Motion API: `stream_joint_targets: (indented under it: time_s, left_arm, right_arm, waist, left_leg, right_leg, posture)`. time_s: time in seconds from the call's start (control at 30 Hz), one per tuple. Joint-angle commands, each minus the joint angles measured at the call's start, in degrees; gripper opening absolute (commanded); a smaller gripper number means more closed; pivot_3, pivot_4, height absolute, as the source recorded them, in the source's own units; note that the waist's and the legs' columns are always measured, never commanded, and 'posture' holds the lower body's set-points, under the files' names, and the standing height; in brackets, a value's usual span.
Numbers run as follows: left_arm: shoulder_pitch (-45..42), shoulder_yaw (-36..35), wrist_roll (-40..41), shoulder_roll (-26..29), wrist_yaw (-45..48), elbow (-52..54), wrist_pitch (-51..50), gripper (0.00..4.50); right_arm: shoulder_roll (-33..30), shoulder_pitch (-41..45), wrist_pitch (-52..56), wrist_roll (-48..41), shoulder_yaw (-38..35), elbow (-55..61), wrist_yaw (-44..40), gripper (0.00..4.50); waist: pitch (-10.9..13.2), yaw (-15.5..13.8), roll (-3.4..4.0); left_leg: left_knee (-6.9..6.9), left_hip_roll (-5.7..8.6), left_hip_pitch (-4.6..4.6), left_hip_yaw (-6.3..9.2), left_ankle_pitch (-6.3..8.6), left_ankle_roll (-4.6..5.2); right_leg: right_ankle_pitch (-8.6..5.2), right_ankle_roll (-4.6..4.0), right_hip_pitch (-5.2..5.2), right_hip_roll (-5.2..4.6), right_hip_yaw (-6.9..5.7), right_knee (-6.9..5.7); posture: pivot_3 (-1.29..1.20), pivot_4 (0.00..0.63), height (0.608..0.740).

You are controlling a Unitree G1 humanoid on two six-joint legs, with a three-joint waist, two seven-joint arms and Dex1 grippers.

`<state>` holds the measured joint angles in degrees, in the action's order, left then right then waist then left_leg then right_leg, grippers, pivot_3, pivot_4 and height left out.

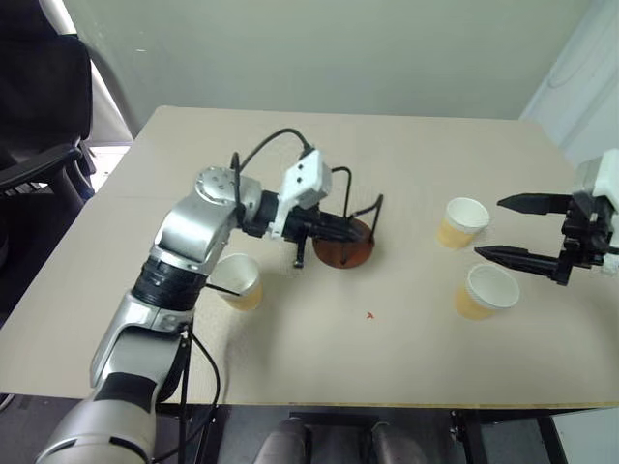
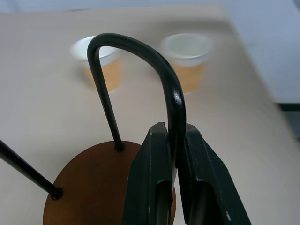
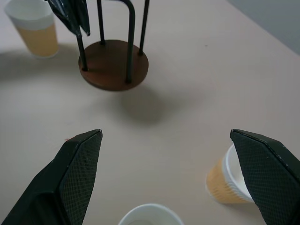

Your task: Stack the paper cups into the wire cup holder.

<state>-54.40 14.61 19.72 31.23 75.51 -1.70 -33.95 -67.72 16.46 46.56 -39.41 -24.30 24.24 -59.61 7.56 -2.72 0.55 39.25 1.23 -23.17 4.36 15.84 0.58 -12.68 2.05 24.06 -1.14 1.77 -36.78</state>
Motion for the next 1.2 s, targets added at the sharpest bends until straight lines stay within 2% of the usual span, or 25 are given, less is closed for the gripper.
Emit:
stream_joint_targets:
  time_s: [0.03,0.4,1.2]
  left_arm:
    - [1.08,0.76,2.22,0.09,1.58,4.66,-1.54,0.01]
    - [6.26,5.90,3.35,0.16,4.50,9.01,-3.04,0.01]
    - [7.23,11.10,-4.22,-3.70,3.51,0.69,4.44,0.01]
  right_arm:
    - [-1.74,-0.44,0.84,-1.76,-4.36,2.33,-1.01,4.50]
    - [-1.71,-2.17,1.47,-2.24,-5.73,4.22,-0.66,4.50]
    - [-1.04,-2.57,0.41,-1.47,-5.15,4.11,0.56,4.50]
  waist:
    - [0.00,0.08,0.00]
    - [0.00,0.06,0.00]
    - [0.00,0.06,0.00]
  left_leg:
    - [0.00,0.00,0.00,0.00,0.00,0.00]
    - [0.05,-0.01,0.05,0.00,-0.01,0.04]
    - [0.29,-0.01,0.08,0.00,0.07,0.17]
  right_leg:
    - [0.00,0.00,0.00,0.00,0.00,0.00]
    - [0.00,0.01,-0.05,0.00,0.01,-0.03]
    - [0.01,0.08,-0.18,-0.01,0.01,-0.06]
  posture:
    - [0.00,0.150,0.740]
    - [0.00,0.150,0.740]
    - [0.00,0.150,0.740]
